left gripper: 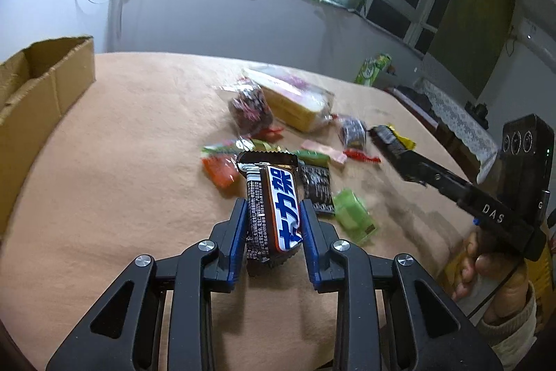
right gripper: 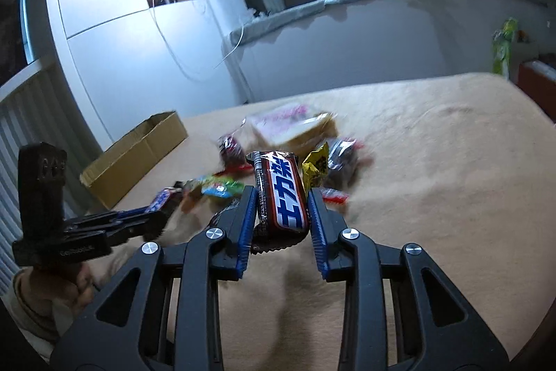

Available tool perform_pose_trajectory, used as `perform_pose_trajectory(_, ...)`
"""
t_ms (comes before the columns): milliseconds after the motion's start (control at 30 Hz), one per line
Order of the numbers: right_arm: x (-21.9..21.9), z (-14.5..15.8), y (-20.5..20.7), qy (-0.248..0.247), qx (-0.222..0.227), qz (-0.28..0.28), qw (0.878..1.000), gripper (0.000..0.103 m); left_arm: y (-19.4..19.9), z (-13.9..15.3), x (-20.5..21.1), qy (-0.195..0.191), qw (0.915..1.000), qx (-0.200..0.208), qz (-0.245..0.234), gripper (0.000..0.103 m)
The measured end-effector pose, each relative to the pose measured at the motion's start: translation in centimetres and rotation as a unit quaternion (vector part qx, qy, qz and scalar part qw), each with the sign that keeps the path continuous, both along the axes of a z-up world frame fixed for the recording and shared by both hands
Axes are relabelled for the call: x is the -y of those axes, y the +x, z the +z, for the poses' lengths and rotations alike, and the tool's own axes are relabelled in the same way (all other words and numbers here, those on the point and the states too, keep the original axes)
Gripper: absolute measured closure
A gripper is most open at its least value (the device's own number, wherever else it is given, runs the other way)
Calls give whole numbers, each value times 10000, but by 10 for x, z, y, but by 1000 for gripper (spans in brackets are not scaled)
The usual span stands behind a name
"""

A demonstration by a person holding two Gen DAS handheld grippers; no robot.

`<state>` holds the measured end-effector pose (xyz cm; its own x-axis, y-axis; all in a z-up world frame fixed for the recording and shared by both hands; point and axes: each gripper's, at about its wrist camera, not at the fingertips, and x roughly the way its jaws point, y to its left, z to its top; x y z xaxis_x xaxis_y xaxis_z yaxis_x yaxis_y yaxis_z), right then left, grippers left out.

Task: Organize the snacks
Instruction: 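Lift the Snickers bar with the left gripper and carry it over the cardboard box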

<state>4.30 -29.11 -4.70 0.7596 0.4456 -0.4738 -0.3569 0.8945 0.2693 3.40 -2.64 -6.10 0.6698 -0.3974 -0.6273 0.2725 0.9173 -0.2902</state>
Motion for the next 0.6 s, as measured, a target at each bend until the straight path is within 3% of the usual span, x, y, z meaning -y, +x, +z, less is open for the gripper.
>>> perform_pose_trajectory(100, -21, -4, 2, -1048, 49, -55, 9945, 72, -1, 3, -3, -14, 10000, 45, 27, 75)
perform_pose_trajectory(200, -23, -18, 7, -1234, -396, 80, 9915, 71, -1, 1, -6, -23, 10000, 31, 25, 75)
perform_pose_trajectory(233, -24, -23, 7, -1368, -505, 96, 9893, 65, -2, 1, -8, -27, 10000, 29, 26, 75)
perform_pose_trajectory(300, -26, -26, 1, -1620, -469, 68, 9857, 62, -3, 1, -10, -44, 10000, 21, 21, 75)
perform_pose_trajectory(500, -40, -26, -14, -1875, -392, 311, 9810, 62, -6, -1, -16, -95, 9999, 0, 43, 75)
perform_pose_trajectory(600, -41, -27, -5, -1577, -454, 334, 9859, 62, -8, -1, -15, -117, 9999, 10, 0, 75)
